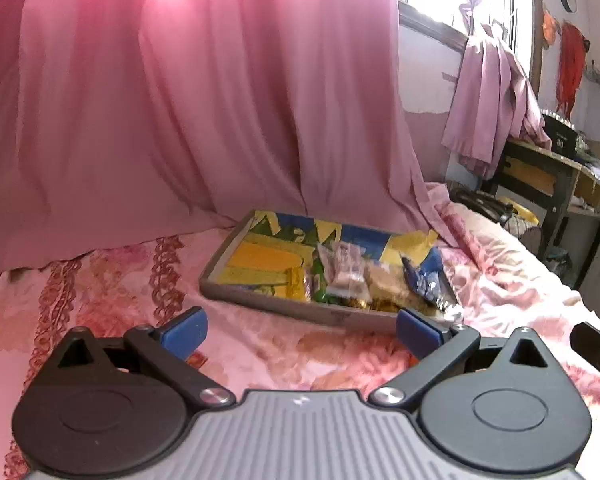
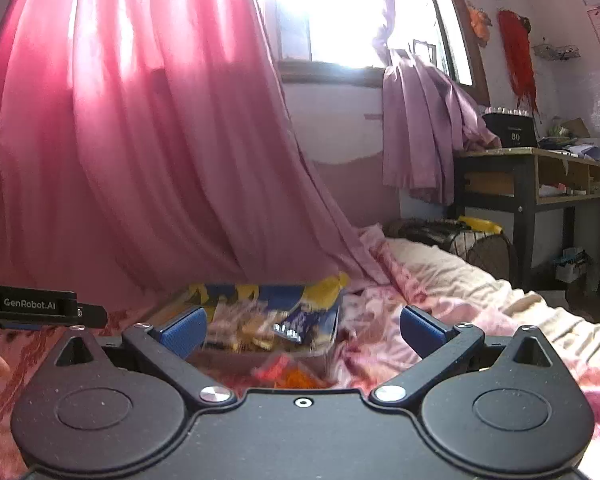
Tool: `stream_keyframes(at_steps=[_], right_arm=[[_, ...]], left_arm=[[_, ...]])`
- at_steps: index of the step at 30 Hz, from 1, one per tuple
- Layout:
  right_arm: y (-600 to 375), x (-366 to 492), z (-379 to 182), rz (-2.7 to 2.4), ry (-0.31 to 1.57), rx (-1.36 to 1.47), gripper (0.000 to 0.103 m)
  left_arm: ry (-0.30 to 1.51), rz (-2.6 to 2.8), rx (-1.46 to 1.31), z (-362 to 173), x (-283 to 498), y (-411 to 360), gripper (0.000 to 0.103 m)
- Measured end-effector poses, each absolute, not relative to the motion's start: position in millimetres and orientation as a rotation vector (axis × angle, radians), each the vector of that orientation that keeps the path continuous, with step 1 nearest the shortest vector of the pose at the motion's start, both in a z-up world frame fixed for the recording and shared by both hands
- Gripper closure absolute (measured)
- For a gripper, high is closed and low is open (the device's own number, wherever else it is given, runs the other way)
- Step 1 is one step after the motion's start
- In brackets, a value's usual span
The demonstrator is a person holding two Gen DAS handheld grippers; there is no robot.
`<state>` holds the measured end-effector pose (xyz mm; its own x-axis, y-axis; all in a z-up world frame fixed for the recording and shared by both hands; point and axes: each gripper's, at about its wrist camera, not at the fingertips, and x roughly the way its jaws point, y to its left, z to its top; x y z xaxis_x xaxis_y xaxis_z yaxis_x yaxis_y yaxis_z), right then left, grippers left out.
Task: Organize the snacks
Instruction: 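Lift both open tools and move them back toward the orange candy bag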
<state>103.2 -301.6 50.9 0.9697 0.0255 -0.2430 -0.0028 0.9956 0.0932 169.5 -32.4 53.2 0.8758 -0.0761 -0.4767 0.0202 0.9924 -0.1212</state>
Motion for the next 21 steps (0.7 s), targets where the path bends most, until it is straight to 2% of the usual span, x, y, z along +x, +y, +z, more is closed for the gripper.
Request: stream_keyframes(at_steps=[21], right_arm=[[-286,74,15,-0.006,0.541,0.063,0.001]], left_arm=[[0.640,-0.073,-0.038,8,113,-17,0.000]])
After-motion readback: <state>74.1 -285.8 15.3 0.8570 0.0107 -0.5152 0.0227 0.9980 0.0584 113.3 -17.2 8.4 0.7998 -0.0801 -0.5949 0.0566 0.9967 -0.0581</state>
